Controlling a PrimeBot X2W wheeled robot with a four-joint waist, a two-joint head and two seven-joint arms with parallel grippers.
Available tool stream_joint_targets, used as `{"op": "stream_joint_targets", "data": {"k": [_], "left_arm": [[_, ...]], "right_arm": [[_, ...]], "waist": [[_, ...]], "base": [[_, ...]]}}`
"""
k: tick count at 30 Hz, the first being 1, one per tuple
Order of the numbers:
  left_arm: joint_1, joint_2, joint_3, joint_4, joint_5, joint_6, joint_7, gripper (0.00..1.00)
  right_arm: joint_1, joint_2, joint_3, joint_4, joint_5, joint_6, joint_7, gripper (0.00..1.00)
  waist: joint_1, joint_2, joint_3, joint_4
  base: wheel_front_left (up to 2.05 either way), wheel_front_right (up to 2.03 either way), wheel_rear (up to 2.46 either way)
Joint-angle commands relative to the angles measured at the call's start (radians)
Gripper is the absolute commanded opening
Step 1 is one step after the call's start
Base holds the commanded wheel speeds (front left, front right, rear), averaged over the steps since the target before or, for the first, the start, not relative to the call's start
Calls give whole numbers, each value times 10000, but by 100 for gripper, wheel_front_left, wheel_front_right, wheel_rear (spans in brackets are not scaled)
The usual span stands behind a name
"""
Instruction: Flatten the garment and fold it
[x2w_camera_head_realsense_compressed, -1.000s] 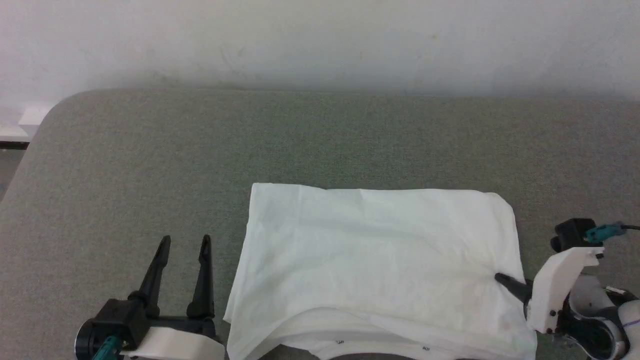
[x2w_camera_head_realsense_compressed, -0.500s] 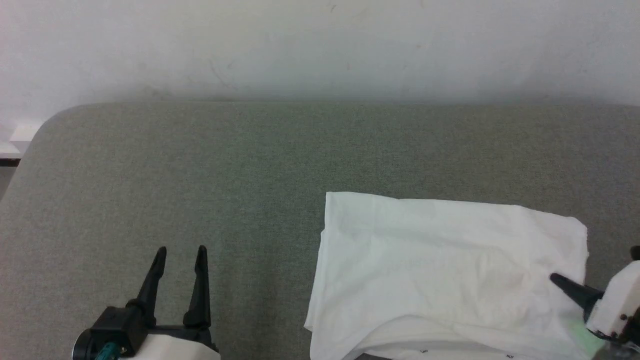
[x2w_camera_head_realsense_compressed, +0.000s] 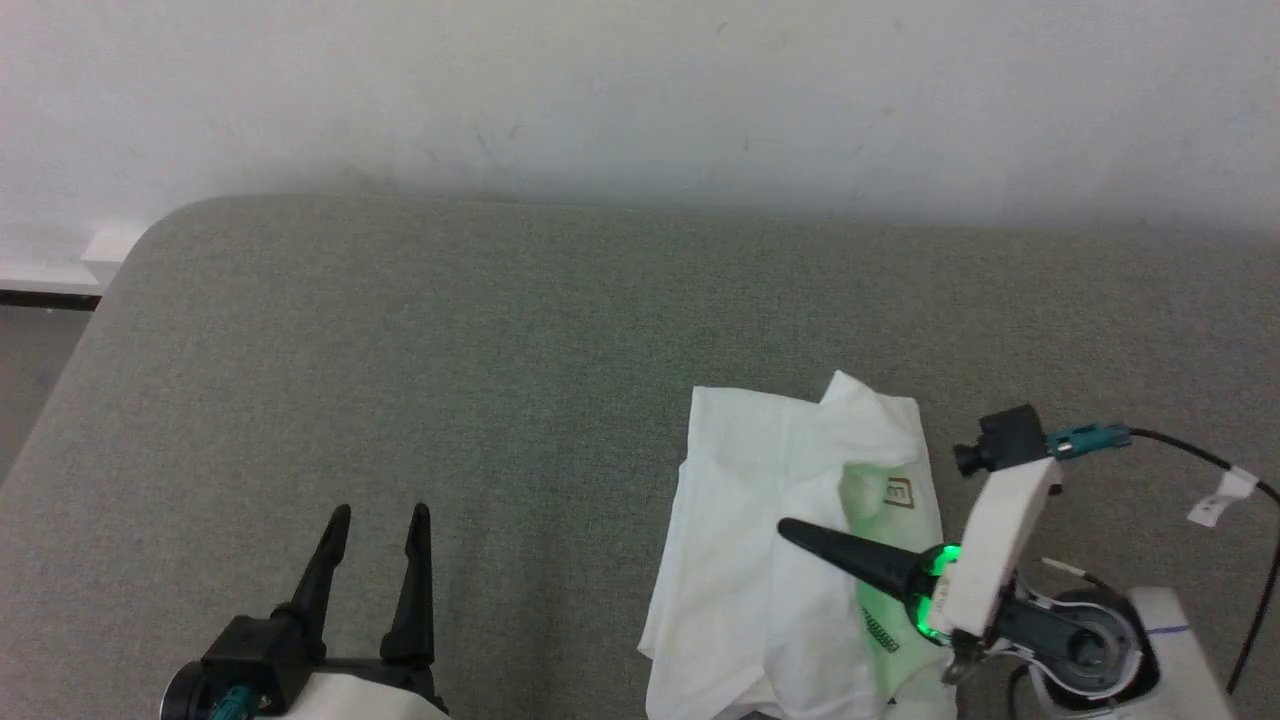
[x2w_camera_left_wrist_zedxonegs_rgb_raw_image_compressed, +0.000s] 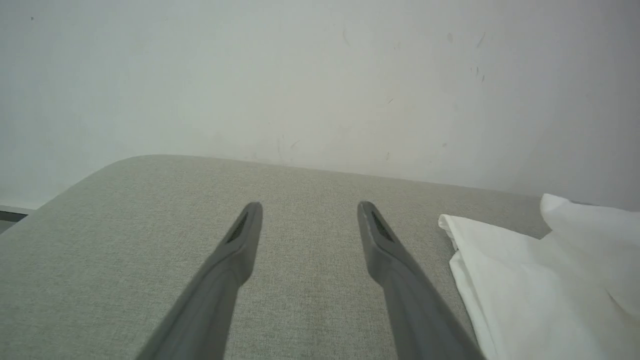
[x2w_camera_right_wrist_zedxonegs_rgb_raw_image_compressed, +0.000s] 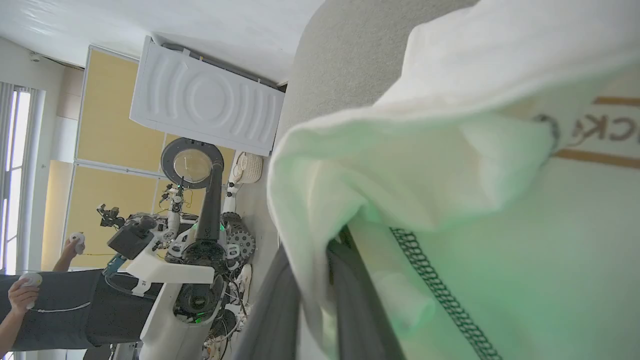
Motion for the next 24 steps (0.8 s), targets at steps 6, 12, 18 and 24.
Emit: {"op": "stream_joint_targets", "data": {"k": [6,12,18,24], "left_arm": [[-440,-59,-178,215,-12,-160,-47,100],[-643,-136,-84,306,-68,-146,-47,100],[-554,-130,114,359,-75,-102,-47,100],[-436,-127,202,385,-80,-51,-47,100]], "right_arm": [[-914,290,1626,1814,-697,-7,-1767,37],[-1718,152,3194,2408,-1662,-7,-3507,100],[-2472,-1596,5802,1176,-3765,-7,-4792,100],[-2224,-2781,5924,410,-5508,-7,-6266,100]], "waist": [[0,-1,233,555],[0,-1,493,618],[0,-1,434,233],[0,-1,202,-210]], "base": [[0,0,0],[0,0,0],[0,0,0],[0,0,0]]}}
